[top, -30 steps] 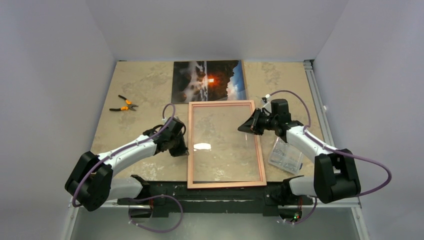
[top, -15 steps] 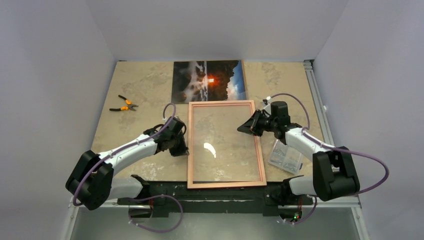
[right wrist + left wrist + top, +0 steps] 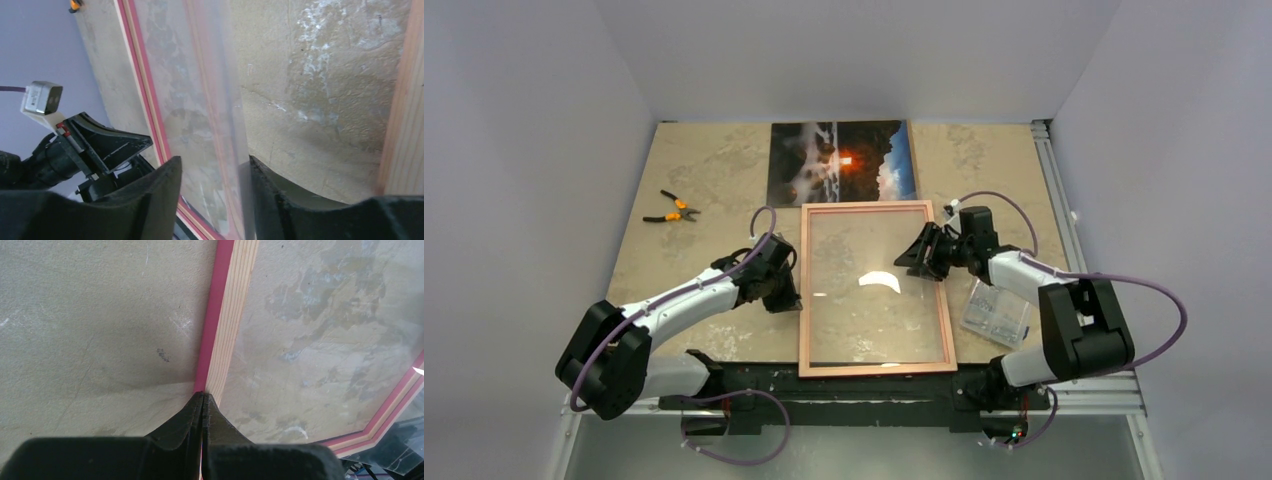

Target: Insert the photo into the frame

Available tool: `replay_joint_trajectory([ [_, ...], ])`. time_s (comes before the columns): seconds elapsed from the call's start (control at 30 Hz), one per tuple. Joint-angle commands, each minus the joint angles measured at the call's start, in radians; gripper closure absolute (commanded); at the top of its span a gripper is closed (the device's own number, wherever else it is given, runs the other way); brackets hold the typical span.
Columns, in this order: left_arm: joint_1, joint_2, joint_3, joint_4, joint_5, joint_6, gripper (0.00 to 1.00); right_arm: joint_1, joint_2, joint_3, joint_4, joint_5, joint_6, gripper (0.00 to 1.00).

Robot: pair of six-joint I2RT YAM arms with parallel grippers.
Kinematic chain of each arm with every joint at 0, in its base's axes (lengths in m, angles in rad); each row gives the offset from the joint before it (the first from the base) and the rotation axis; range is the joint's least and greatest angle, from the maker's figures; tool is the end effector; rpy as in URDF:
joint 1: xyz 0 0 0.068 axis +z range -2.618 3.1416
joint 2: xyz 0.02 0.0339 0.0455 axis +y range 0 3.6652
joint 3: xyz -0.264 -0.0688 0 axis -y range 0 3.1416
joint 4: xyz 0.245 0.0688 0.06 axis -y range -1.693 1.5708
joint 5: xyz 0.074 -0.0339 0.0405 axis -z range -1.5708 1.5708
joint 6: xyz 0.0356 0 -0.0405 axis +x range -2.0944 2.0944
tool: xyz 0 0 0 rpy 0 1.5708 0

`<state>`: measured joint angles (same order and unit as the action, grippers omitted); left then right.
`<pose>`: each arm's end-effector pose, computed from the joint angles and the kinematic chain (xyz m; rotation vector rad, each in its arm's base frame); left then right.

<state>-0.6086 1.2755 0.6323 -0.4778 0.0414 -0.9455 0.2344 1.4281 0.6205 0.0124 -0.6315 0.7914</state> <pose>0.1820 -0.1286 0.1685 -0.4577 2.7706 -0.4919 0.2549 0.0825 0.1659 0.3661 2.4927 1.2114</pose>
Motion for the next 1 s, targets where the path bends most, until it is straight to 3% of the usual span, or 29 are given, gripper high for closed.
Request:
replay_joint_trajectory([
  [0.0, -0.004, 0.063, -0.034, 0.009, -0.046, 0.028, 1.00, 0.017, 0.026, 0.050, -0.037, -0.002, -0.051, 0.47],
  [0.4, -0.003, 0.065, -0.034, 0.006, -0.046, 0.029, 1.00, 0.017, 0.017, 0.123, -0.235, 0.131, -0.180, 0.14],
  [0.97, -0.003, 0.065, -0.036, 0.002, -0.046, 0.028, 1.00, 0.017, -0.021, 0.236, -0.456, 0.347, -0.314, 0.03],
])
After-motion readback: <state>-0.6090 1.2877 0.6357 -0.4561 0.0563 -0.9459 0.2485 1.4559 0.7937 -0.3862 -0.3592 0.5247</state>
